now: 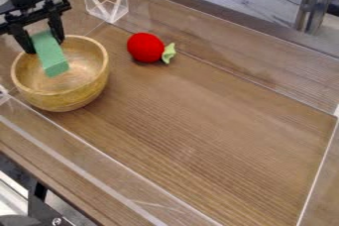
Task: Put the green stick in the brown bowl
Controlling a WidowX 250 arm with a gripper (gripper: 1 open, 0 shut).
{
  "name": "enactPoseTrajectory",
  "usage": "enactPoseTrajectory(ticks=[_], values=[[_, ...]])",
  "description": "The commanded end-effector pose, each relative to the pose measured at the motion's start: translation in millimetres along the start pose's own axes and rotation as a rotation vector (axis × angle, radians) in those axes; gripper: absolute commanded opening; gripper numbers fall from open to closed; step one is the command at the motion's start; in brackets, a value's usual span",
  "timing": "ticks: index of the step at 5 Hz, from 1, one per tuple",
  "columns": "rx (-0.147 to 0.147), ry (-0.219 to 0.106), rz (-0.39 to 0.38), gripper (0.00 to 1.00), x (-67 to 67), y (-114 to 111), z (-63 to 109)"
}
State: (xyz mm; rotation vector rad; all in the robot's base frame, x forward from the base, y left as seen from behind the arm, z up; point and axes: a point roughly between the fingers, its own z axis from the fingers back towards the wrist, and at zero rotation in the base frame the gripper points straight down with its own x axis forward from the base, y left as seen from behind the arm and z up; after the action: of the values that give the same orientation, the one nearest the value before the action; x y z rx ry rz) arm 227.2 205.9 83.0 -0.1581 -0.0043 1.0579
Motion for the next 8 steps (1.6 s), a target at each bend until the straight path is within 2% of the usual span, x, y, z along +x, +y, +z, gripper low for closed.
enactPoseTrajectory(ticks=[1,2,3,4,6,8], values=[[-0.011,-0.084,-0.062,0.0,8.8,-0.9,31.2],[-0.004,-0.084,-0.063,0.0,10.4,1.3,24.6],[0.002,-0.087,-0.079,0.0,8.0,1.5,26.8],[0.009,-0.09,-0.094,1.0,5.2,1.8,28.6],[0.004,-0.125,-0.08,1.0,-7.6,-22.4,38.6],[0.01,-0.13,-0.156,1.0,-1.7,-24.4,31.2]])
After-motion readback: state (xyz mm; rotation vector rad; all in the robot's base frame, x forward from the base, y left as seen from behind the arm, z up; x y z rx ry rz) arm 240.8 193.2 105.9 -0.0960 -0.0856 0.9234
